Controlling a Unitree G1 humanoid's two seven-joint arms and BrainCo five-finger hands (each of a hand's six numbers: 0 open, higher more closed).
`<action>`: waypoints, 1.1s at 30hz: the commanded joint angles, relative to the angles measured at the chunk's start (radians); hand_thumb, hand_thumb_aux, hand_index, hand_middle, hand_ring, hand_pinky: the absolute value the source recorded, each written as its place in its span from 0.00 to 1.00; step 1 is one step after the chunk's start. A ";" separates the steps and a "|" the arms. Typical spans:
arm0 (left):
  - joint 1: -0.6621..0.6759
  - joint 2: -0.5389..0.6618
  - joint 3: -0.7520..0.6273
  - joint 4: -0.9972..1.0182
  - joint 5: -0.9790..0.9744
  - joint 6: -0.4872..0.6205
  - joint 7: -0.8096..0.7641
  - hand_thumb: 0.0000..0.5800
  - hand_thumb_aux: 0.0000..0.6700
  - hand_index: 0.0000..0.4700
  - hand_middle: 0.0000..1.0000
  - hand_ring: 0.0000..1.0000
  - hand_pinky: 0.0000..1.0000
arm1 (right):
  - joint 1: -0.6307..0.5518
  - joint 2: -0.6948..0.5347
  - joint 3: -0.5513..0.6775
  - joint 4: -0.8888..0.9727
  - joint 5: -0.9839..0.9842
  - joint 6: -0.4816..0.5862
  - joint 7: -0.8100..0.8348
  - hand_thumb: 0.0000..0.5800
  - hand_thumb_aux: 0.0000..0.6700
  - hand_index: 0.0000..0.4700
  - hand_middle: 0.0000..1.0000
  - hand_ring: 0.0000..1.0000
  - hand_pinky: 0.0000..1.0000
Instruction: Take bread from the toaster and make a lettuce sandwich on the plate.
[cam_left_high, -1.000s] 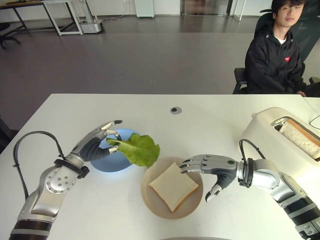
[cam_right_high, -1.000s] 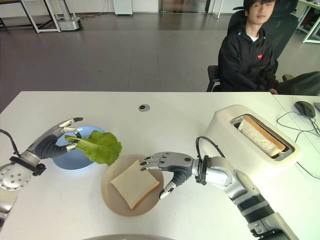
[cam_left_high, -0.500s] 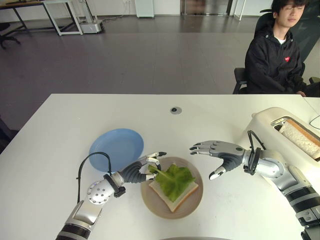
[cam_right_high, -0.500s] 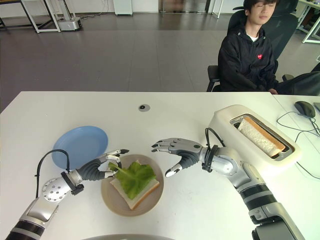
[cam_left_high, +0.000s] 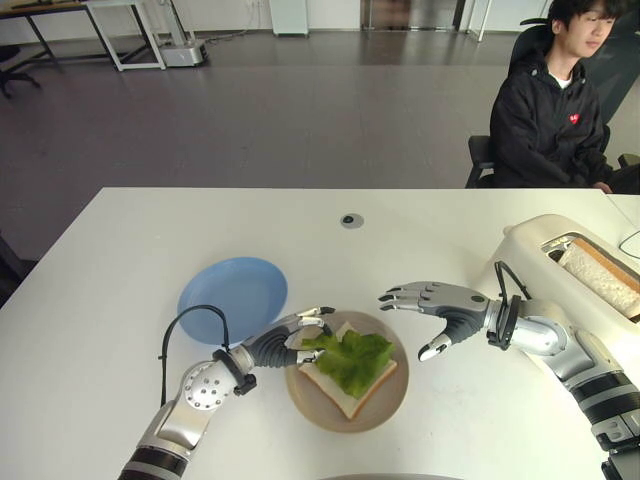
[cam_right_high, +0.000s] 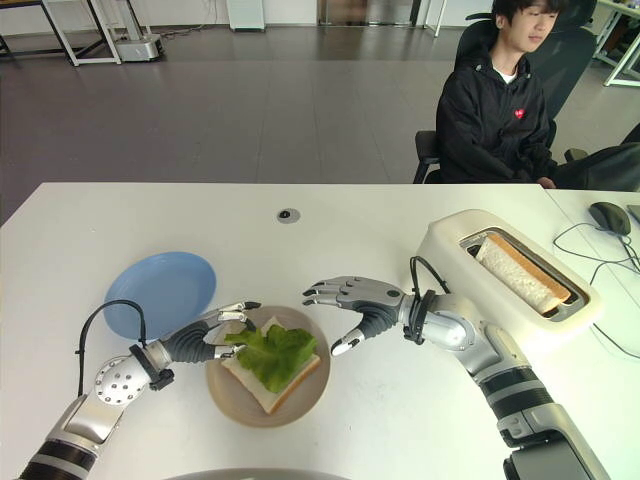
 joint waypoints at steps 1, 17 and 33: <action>0.012 0.013 -0.009 0.010 0.023 -0.002 -0.009 0.00 0.00 0.00 0.00 0.00 0.00 | -0.006 -0.005 0.004 0.000 -0.005 -0.004 0.009 0.00 0.00 0.00 0.00 0.00 0.00; 0.037 0.004 0.175 -0.235 -0.207 -0.033 0.009 0.00 0.00 0.00 0.00 0.00 0.00 | 0.054 -0.125 -0.245 -0.303 0.181 0.042 0.002 0.00 0.00 0.00 0.00 0.00 0.00; 0.006 -0.051 0.246 -0.274 -0.349 -0.048 -0.010 0.00 0.00 0.00 0.00 0.00 0.00 | 0.281 -0.396 -0.763 -0.192 -0.023 0.330 -0.025 0.00 0.00 0.00 0.00 0.00 0.00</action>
